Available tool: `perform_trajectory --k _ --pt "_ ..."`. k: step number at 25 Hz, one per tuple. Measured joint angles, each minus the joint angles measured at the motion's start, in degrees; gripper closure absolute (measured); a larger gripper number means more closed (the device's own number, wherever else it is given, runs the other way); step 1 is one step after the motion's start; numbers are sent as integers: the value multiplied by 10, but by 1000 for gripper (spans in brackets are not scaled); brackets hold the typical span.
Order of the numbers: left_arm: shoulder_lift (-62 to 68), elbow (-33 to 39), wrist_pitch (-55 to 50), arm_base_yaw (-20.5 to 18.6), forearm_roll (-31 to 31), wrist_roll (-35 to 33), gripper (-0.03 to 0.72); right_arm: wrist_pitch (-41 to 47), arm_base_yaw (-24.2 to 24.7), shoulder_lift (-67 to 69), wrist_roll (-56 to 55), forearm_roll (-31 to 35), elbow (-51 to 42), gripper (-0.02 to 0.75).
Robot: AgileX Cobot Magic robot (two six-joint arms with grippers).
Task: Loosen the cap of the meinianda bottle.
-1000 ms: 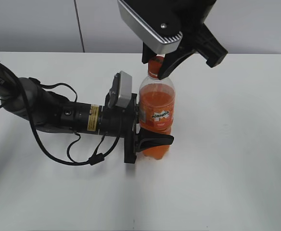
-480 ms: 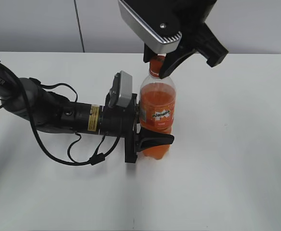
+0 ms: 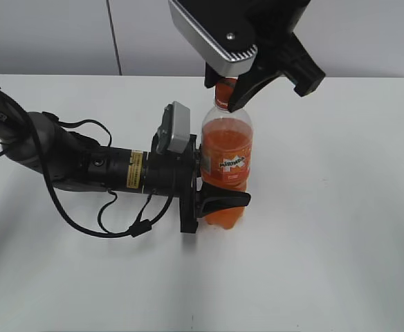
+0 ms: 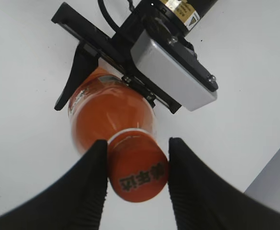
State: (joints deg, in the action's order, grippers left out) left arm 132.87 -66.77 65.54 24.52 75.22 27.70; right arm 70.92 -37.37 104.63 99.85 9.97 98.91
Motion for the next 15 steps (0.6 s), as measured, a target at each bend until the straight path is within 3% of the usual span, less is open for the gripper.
perform_trajectory --k 15 --pt "1 0 -8 2 -10 5 304 -4 -1 2 -24 36 0 402"
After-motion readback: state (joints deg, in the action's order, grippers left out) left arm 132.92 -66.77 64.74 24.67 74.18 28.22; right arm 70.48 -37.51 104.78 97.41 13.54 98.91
